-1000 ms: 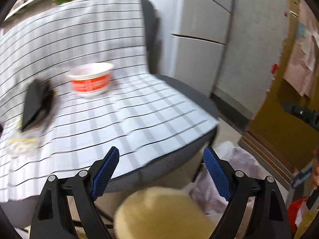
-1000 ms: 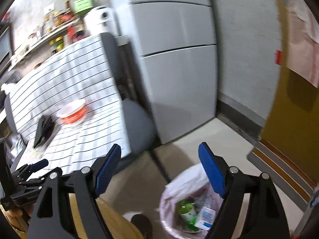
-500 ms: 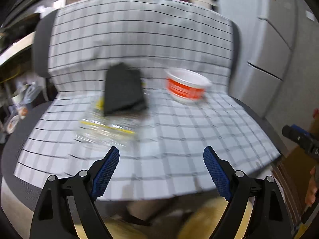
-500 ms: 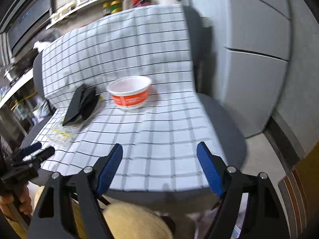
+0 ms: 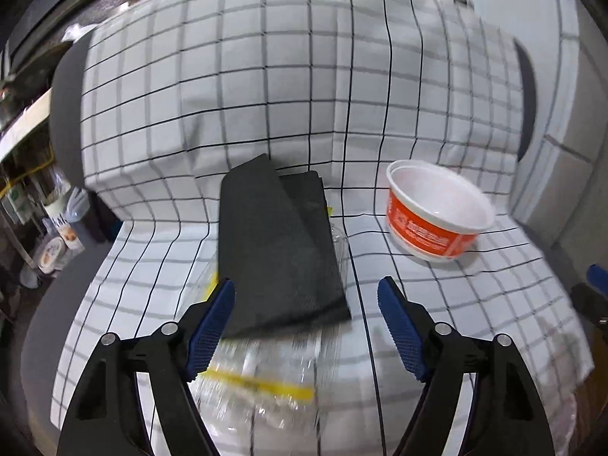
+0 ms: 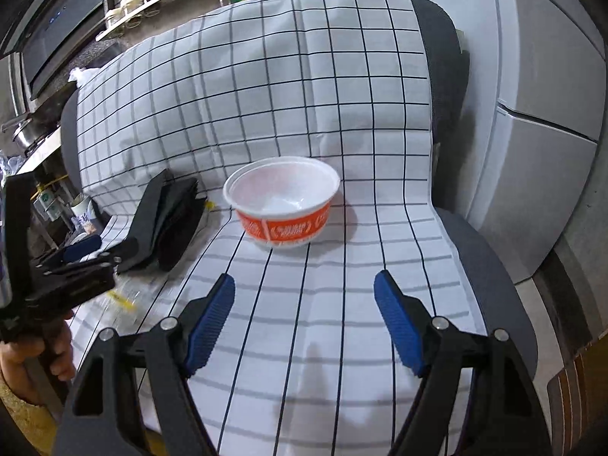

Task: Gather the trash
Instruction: 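Move both open tools back to the chair, then grasp the black folded cloth with the left tool and lift it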

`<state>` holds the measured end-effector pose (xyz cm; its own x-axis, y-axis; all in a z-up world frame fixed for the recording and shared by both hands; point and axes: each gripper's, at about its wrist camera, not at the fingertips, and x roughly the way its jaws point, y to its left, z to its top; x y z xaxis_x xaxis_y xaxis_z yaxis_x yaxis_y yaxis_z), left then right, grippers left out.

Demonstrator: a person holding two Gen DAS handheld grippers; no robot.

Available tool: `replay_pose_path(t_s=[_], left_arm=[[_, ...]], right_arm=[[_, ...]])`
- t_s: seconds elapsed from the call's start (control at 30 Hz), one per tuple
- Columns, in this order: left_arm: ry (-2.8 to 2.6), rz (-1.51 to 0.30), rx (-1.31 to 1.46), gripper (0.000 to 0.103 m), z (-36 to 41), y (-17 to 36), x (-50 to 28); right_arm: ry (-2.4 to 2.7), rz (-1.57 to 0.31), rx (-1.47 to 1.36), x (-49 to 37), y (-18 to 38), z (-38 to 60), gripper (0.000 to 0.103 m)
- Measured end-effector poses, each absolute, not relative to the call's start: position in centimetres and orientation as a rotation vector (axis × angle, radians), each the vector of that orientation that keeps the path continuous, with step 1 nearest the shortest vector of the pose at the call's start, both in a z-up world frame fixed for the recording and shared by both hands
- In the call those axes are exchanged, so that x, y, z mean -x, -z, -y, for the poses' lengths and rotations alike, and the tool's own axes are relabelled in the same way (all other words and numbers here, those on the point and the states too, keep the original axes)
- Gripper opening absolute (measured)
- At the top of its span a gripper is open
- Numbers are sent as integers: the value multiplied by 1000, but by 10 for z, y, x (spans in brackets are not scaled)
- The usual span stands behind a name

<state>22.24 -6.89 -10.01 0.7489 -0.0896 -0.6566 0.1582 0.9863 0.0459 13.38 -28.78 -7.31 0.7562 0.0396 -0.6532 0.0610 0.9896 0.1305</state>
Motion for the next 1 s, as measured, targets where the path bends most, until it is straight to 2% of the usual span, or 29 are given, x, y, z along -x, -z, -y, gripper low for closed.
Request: replay_pose_path(t_s=[0.2, 0.33, 0.4, 0.53, 0.57, 0.63, 0.77, 0.9, 0.97, 1.0], left_arm=[[33, -755, -223, 75, 95, 120, -261], [-8, -819, -263, 68, 96, 137, -277], [-14, -816, -280, 61, 96, 140, -278], [24, -780, -220, 19, 82, 128, -271], [38, -757, -187, 12, 75, 119, -266], [75, -707, -117, 7, 62, 100, -255], [180, -626, 43, 6, 32, 63, -230], [233, -581, 116, 6, 25, 49, -201], [244, -577, 134, 6, 25, 51, -195], [246, -575, 139, 6, 27, 53, -191]], right_arm=[[12, -721, -178, -151, 78, 303, 75], [13, -735, -196, -155, 85, 310, 75], [13, -745, -206, -155, 89, 312, 75], [15, -751, -204, -152, 92, 312, 75], [17, -747, -202, -152, 91, 312, 75], [23, -738, -198, -153, 88, 312, 75], [25, -716, -198, -163, 84, 311, 74], [47, -690, -194, -184, 81, 310, 60], [66, -684, -187, -199, 83, 310, 39], [72, -689, -191, -209, 86, 311, 39]])
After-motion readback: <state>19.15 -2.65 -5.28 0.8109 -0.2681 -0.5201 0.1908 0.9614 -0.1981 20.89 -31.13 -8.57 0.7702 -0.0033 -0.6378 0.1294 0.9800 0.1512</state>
